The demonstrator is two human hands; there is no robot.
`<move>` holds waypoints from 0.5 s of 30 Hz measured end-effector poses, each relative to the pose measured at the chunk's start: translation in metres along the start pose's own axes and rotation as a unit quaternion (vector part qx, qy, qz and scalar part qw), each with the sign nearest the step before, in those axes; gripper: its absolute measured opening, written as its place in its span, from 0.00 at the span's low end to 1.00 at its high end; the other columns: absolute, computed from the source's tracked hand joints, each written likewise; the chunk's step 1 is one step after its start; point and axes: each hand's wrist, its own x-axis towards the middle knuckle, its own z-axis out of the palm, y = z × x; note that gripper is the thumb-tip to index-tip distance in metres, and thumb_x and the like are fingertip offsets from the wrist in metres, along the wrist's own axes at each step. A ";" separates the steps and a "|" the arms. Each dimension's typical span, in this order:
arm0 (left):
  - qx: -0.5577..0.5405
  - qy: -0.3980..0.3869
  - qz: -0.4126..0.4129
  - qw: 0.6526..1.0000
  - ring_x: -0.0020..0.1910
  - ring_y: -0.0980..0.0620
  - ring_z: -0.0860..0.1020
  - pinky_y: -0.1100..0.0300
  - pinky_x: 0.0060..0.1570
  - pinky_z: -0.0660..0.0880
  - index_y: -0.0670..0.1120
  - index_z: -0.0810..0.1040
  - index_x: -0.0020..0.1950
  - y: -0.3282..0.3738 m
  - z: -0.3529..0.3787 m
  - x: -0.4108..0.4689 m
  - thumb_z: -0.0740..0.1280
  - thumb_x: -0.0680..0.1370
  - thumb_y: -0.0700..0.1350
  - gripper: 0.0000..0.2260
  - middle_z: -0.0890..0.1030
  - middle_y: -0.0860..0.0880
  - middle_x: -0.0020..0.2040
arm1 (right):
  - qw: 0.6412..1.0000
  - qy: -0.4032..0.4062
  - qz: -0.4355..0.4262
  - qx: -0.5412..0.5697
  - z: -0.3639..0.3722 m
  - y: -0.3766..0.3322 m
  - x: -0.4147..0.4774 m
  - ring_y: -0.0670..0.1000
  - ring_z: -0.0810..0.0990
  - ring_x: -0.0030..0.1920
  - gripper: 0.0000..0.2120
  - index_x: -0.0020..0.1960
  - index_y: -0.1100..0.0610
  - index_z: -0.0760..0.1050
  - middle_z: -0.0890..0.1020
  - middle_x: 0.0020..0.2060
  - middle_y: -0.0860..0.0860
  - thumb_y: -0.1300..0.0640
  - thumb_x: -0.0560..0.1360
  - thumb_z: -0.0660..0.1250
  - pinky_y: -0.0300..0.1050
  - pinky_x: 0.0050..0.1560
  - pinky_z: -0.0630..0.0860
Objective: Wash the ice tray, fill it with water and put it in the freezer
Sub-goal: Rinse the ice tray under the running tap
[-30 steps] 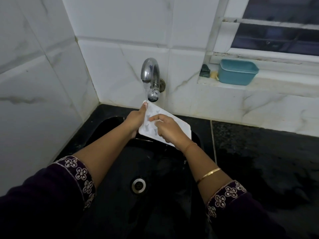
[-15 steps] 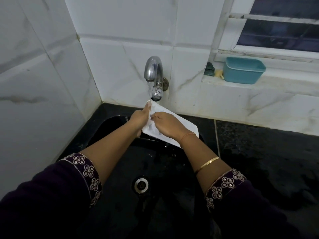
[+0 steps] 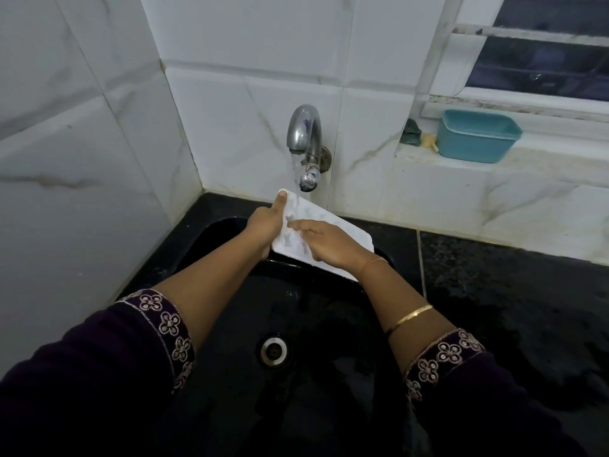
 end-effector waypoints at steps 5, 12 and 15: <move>0.017 0.001 0.004 1.000 0.56 0.45 0.78 0.52 0.59 0.75 0.38 0.74 0.63 -0.003 0.007 -0.003 0.53 0.79 0.64 0.31 0.79 0.42 0.59 | 0.997 0.039 -0.016 -0.061 0.008 0.000 0.008 0.51 0.71 0.67 0.20 0.69 0.51 0.70 0.73 0.68 0.49 0.56 0.81 0.48 0.49 0.68 0.66; 0.011 0.015 0.006 1.000 0.54 0.46 0.78 0.53 0.58 0.75 0.38 0.75 0.62 -0.002 0.007 -0.003 0.54 0.79 0.64 0.31 0.79 0.43 0.57 | 0.999 0.000 -0.011 -0.046 -0.003 0.009 0.006 0.41 0.75 0.56 0.20 0.69 0.48 0.70 0.76 0.64 0.42 0.57 0.81 0.49 0.36 0.58 0.69; 0.012 0.010 0.008 1.000 0.57 0.45 0.77 0.51 0.61 0.73 0.39 0.73 0.64 -0.002 0.012 -0.003 0.53 0.78 0.64 0.31 0.78 0.43 0.59 | 0.990 0.047 -0.011 -0.134 0.000 0.006 0.011 0.52 0.72 0.66 0.20 0.68 0.46 0.70 0.73 0.68 0.46 0.55 0.80 0.48 0.51 0.66 0.68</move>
